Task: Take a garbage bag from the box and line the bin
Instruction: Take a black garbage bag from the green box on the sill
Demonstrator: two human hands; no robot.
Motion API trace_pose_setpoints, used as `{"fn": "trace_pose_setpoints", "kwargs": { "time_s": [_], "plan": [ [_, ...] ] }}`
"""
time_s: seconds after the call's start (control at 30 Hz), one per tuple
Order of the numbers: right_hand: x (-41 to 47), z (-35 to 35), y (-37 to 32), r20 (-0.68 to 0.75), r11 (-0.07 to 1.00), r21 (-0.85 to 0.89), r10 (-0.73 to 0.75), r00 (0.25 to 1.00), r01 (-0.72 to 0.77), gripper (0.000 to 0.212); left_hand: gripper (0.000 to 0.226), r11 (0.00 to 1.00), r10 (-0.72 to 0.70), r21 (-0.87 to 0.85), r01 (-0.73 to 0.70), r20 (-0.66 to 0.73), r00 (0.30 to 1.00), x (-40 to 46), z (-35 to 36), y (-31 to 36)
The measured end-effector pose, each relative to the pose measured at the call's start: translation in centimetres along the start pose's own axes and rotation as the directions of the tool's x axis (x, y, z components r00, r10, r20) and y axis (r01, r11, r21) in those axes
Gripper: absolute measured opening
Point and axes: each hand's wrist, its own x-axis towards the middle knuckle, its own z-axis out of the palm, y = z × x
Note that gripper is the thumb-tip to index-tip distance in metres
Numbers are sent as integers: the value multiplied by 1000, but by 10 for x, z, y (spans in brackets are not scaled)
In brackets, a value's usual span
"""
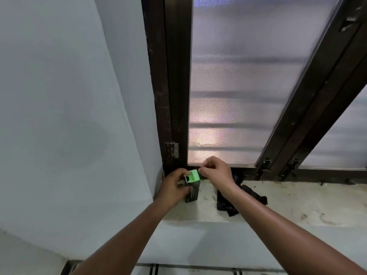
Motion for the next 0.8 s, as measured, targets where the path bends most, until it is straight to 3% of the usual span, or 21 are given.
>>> {"fn": "trace_pose_setpoints", "kwargs": {
  "time_s": [0.07,0.17,0.23,0.33,0.4,0.47,0.53,0.67,0.8],
  "plan": [
    [-7,-5,8,-57,999,-37,32,998,-34,10,31,992,45,121,-29,-130,990,-2,-2,7],
    [-20,-5,25,116,982,-82,179,977,-171,20,35,953,111,304,-4,-338,935,-4,-1,19],
    [-22,1,36,234,956,-19,291,928,-294,30,35,947,27,304,101,-391,920,-4,1,26],
    [-18,12,52,184,913,111,369,911,-392,32,23,930,-87,300,211,-379,921,0,4,23],
    [-12,13,56,49,945,-50,325,945,-322,36,8,899,-125,359,250,-338,933,2,5,15],
    [-6,15,55,-42,941,-198,273,961,-276,40,17,865,-178,411,288,-284,942,4,6,8],
    [1,21,54,-73,931,-227,276,958,-286,38,26,843,-209,445,301,-246,947,5,7,3],
    [12,39,51,-85,929,-212,293,952,-304,19,35,810,-183,507,295,-260,948,4,12,1],
    [4,39,48,22,944,-225,254,967,-243,23,37,761,-148,578,294,-287,946,-8,24,6]
  ]
}}
